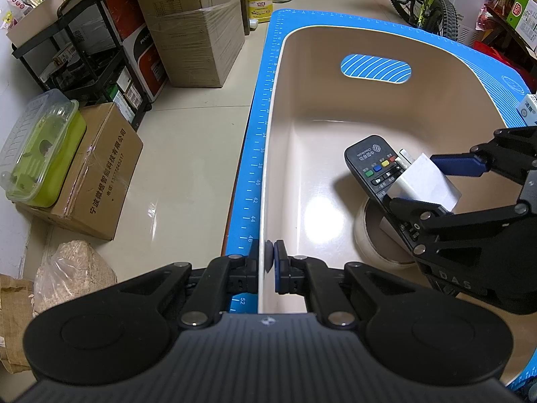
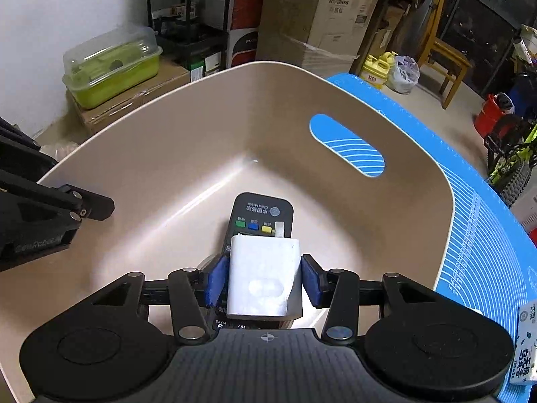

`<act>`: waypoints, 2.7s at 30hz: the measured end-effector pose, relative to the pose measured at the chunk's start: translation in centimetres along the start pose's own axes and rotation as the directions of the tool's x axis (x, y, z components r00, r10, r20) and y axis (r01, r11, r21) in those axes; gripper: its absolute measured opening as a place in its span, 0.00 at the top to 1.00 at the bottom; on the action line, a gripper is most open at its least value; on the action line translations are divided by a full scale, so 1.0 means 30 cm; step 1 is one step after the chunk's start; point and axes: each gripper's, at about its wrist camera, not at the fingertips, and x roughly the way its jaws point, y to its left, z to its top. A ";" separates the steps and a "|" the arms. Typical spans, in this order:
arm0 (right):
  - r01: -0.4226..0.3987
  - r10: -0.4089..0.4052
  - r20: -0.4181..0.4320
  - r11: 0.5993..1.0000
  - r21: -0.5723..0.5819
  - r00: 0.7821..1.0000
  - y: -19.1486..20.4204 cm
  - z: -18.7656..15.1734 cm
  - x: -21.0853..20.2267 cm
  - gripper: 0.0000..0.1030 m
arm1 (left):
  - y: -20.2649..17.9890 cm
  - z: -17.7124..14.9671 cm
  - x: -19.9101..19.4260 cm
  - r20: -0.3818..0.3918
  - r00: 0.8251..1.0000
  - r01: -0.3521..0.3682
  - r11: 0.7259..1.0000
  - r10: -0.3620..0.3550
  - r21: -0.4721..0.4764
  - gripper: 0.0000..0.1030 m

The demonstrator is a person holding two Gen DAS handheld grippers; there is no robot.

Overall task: Organize rigid objects
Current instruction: 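Carry the white charger into the bin and release it onto the remote, then return the right gripper to the mat and grasp the green ointment tin, then carry the green tin into the bin and open the right gripper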

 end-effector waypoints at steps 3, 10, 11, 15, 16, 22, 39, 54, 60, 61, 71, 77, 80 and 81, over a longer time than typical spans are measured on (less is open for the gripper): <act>-0.001 0.001 0.016 1.000 0.005 1.000 -0.002 0.002 -0.013 0.39 | 0.000 0.000 0.000 0.000 1.000 0.000 1.000 0.000 0.000 0.92; -0.013 0.006 0.105 0.998 0.064 0.994 -0.077 -0.026 -0.147 0.34 | -0.002 0.002 -0.001 0.001 1.000 -0.003 1.000 0.003 -0.006 0.92; -0.007 -0.002 0.119 0.997 0.073 0.993 -0.094 -0.036 -0.172 0.34 | -0.001 0.001 -0.001 0.001 1.000 -0.003 1.000 0.003 -0.006 0.92; 0.027 -0.051 0.176 0.991 0.133 0.983 -0.193 -0.081 -0.274 0.33 | 0.003 0.001 -0.003 0.001 1.000 0.000 1.000 0.000 -0.008 0.92; 0.040 -0.070 0.189 0.987 0.155 0.979 -0.225 -0.096 -0.298 0.33 | 0.002 0.002 -0.003 0.001 1.000 -0.001 1.000 0.001 -0.005 0.92; 0.154 -0.206 0.173 0.950 0.271 0.963 -0.430 -0.197 -0.355 0.29 | 0.003 0.001 -0.001 0.000 1.000 -0.003 1.000 0.003 -0.005 0.92; 0.298 -0.291 -0.101 0.791 0.534 0.951 -0.763 -0.581 -0.149 0.29 | 0.000 -0.001 -0.002 0.001 1.000 -0.008 1.000 0.008 -0.001 0.92; 0.296 -0.269 -0.131 0.789 0.538 0.954 -0.760 -0.624 -0.059 0.41 | 0.000 -0.001 -0.003 0.001 1.000 -0.010 1.000 0.010 0.002 0.91; 0.306 -0.286 -0.120 0.800 0.516 0.951 -0.743 -0.617 -0.054 0.48 | 0.000 -0.001 -0.003 0.001 1.000 -0.010 1.000 0.010 0.002 0.91; 0.317 -0.300 -0.118 0.801 0.507 0.947 -0.737 -0.616 -0.057 0.48 | -0.001 -0.001 -0.003 0.001 1.000 -0.010 1.000 0.010 0.001 0.91; 0.277 -0.361 0.094 0.835 0.474 0.928 -0.664 -0.526 -0.259 0.48 | 0.000 0.001 -0.007 0.000 1.000 -0.011 1.000 0.011 0.004 0.91; 0.169 -0.277 0.273 0.918 0.360 0.921 -0.524 -0.379 -0.389 0.48 | -0.005 -0.001 -0.010 0.001 1.000 -0.015 1.000 0.015 0.005 0.91; 0.121 -0.221 0.336 0.948 0.294 0.916 -0.447 -0.297 -0.421 0.48 | -0.007 -0.003 -0.010 0.002 1.000 -0.016 1.000 0.016 0.005 0.91; 0.106 -0.202 0.352 0.956 0.274 0.914 -0.421 -0.271 -0.424 0.48 | -0.007 -0.003 -0.010 0.002 1.000 -0.016 1.000 0.016 0.005 0.91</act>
